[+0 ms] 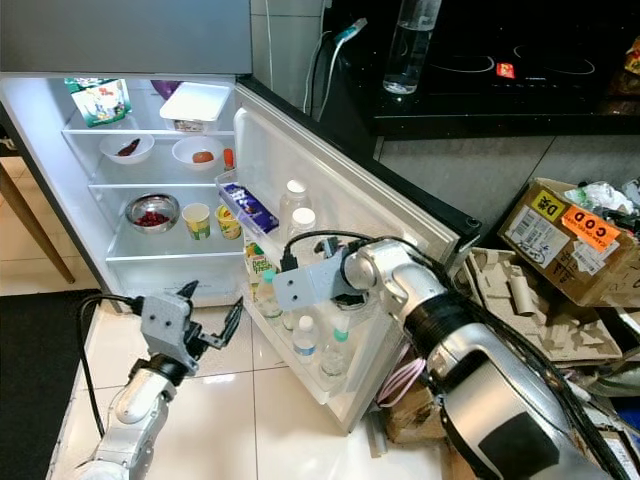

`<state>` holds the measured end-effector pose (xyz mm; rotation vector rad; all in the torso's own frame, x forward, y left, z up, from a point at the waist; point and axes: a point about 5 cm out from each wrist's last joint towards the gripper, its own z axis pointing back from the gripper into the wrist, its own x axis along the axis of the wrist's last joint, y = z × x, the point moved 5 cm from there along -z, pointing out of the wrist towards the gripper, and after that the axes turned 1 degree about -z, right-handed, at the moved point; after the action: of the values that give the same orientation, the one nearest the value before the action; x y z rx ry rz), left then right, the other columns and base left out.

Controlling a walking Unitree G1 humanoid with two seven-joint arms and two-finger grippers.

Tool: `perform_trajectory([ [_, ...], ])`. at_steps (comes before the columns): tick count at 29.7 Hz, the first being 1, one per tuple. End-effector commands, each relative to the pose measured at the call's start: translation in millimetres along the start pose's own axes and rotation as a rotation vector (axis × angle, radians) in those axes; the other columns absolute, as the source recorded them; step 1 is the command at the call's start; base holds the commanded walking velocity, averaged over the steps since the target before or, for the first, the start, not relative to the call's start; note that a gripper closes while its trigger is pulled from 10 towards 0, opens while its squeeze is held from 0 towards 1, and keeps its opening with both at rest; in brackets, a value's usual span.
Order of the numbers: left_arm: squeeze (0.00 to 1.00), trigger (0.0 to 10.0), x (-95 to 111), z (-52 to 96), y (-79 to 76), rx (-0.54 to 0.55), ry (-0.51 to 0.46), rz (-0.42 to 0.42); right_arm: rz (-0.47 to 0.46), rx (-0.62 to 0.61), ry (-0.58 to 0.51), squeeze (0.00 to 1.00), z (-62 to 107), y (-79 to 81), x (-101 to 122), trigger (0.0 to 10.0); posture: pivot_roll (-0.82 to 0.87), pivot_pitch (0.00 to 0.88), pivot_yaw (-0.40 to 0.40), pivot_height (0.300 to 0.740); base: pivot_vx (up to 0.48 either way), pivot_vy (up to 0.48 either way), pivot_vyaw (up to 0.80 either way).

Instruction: Restocking fridge

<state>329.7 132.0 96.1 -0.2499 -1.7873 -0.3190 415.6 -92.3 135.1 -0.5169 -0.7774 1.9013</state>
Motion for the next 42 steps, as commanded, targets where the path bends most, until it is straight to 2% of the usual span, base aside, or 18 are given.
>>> perform_trajectory([
  [1, 0.00, 10.0, 1.3, 5.9, 1.5, -0.033, -0.001, 0.037, 0.004, 0.029, 0.017, 0.00, 2.7, -1.2, -7.1, 10.0, -0.11, 0.076, -0.079, 0.740, 0.000, 0.000, 0.00],
  [4, 0.00, 10.0, 0.7, 11.5, 3.4, -0.068, 0.011, 0.056, 0.006, 0.042, 0.019, 0.00, 5.8, -4.3, -9.6, 10.0, -0.11, 0.076, -0.079, 0.740, 0.000, 0.000, 0.00],
  [9, 0.00, 10.0, -10.8, 36.1, 17.9, -0.166, 0.114, 0.126, 0.009, 0.087, 0.007, 0.00, 8.9, -4.3, -10.8, 10.0, -0.10, 0.074, -0.081, 0.740, 0.000, 0.000, 0.00],
  [10, 0.00, 10.0, -10.8, 36.1, 17.9, -0.166, 0.114, 0.126, 0.009, 0.087, 0.007, 0.00, 8.9, -4.3, -10.8, 10.0, -0.10, 0.074, -0.081, 0.740, 0.000, 0.000, 0.00],
  [13, 0.00, 10.0, -11.6, 50.1, 36.4, -0.197, 0.169, 0.106, 0.020, 0.100, 0.007, 0.00, 8.8, -3.9, -11.0, 10.0, -0.10, 0.075, -0.078, 0.740, 0.000, 0.000, 0.00],
  [16, 0.00, 10.0, -10.5, 52.4, 40.6, -0.199, 0.175, 0.108, 0.020, 0.102, 0.006, 0.00, 8.6, -4.0, -10.9, 10.0, -0.10, 0.075, -0.078, 0.740, 0.000, 0.000, 0.00],
  [18, 0.00, 10.0, -3.7, 57.1, 51.4, -0.229, 0.189, 0.096, 0.046, 0.073, -0.001, 0.00, 6.6, -7.9, -7.2, 10.0, -0.10, 0.075, -0.077, 0.740, 0.000, 0.000, 0.00],
  [20, 0.00, 10.0, 1.6, 57.6, 53.7, -0.256, 0.189, 0.092, 0.056, 0.063, 0.000, 0.00, 5.1, -9.1, -5.9, 10.0, -0.10, 0.072, -0.079, 0.740, 0.000, 0.000, 0.00],
  [21, 0.00, 10.0, 1.6, 57.6, 53.7, -0.256, 0.189, 0.092, 0.056, 0.063, 0.000, 0.00, 5.1, -9.1, -5.9, 10.0, -0.10, 0.072, -0.079, 0.740, 0.000, 0.000, 0.00],
  [24, 0.00, 10.0, 21.7, 53.9, 45.4, -0.377, 0.166, 0.099, 0.088, 0.073, 0.007, 0.00, 0.8, -6.2, -3.1, 10.0, -0.10, 0.069, -0.081, 0.740, 0.000, 0.000, 0.00],
  [30, 0.00, 10.0, 30.4, 51.1, 28.4, -0.480, 0.164, 0.103, 0.108, 0.152, -0.003, 0.00, -0.7, 3.9, -0.1, 10.0, -0.09, 0.064, -0.087, 0.740, 0.000, 0.000, 0.00],
  [33, 0.00, 10.0, 24.3, 54.5, 21.6, -0.497, 0.183, 0.120, 0.100, 0.213, -0.021, 0.00, 0.7, 11.0, 0.4, 10.0, -0.09, 0.061, -0.088, 0.740, 0.000, 0.000, 0.00],
  [38, 0.00, 10.0, 17.6, 60.3, 16.3, -0.504, 0.208, 0.140, 0.079, 0.220, -0.022, 0.00, 3.9, 7.9, -2.5, 10.0, -0.09, 0.062, -0.086, 0.740, 0.000, 0.000, 0.00],
  [42, 0.00, 10.0, 13.6, 65.4, 11.5, -0.511, 0.228, 0.159, 0.069, 0.264, -0.018, 0.00, 4.9, 13.6, -4.8, 10.0, -0.10, 0.065, -0.084, 0.740, 0.000, 0.000, 0.00],
])
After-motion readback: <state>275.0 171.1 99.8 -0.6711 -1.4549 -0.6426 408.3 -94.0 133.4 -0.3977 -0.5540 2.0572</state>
